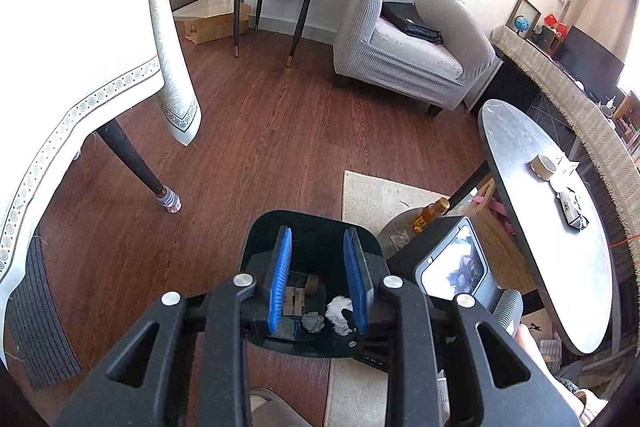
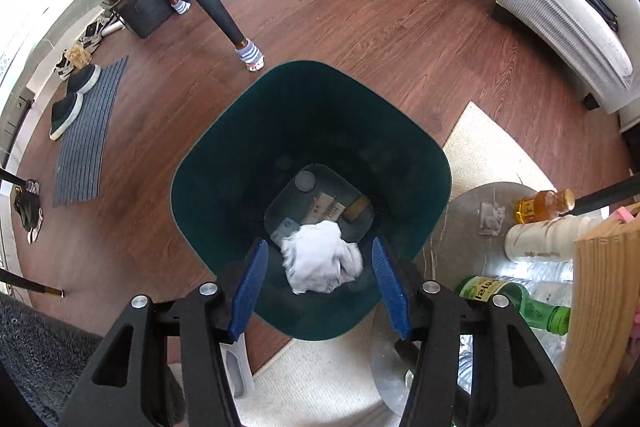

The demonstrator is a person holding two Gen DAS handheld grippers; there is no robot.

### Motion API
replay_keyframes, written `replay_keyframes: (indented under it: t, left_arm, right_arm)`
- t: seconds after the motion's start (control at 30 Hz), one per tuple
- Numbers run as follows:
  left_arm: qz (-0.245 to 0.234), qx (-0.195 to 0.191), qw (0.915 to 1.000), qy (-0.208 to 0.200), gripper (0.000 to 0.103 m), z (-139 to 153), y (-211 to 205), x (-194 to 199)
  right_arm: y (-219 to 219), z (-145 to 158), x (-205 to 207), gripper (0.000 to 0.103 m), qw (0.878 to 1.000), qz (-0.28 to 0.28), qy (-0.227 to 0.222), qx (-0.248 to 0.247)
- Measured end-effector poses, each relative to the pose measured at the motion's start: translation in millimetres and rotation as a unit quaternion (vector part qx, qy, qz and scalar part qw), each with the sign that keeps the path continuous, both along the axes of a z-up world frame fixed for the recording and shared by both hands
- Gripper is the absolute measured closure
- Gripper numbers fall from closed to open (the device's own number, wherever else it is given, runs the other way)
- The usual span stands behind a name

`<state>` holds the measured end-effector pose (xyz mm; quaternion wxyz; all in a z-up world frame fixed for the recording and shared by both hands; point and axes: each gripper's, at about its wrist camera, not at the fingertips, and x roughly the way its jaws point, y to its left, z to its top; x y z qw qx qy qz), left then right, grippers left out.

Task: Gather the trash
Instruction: 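Open the left tool to drop the lid while the right tool releases the paper into the bin, then move both open tools back over the table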

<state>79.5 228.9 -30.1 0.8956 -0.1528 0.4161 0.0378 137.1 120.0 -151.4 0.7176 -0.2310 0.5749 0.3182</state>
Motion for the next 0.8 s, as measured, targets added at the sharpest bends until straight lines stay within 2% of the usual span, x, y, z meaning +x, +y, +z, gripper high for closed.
replay_keyframes:
  t: [0.13, 0.27, 0.4, 0.57, 0.8]
  left_arm:
    - [0.004, -0.004, 0.9999, -0.011, 0.075, 8, -2, -1]
    - [0.008, -0.006, 0.9998, -0.017, 0.075, 14, -3, 0]
    - [0.015, -0.014, 0.9993, -0.031, 0.075, 24, -1, -2]
    - [0.023, -0.020, 0.9987, -0.040, 0.074, 32, -2, -1]
    - [0.021, -0.020, 0.9977, -0.061, 0.064, 46, -7, 0]
  right_arm:
    - [-1, -2, -4, 0.044, 1.000, 0.011, -0.001, -0.016]
    - [-4, 2, -7, 0.044, 1.000, 0.019, -0.007, -0.011]
    - [-5, 13, -11, 0.044, 1.000, 0.025, -0.010, 0.014]
    - [-8, 36, -17, 0.053, 0.998, 0.035, -0.032, 0.041]
    - [-19, 77, -19, 0.058, 0.993, 0.030, -0.061, 0.093]
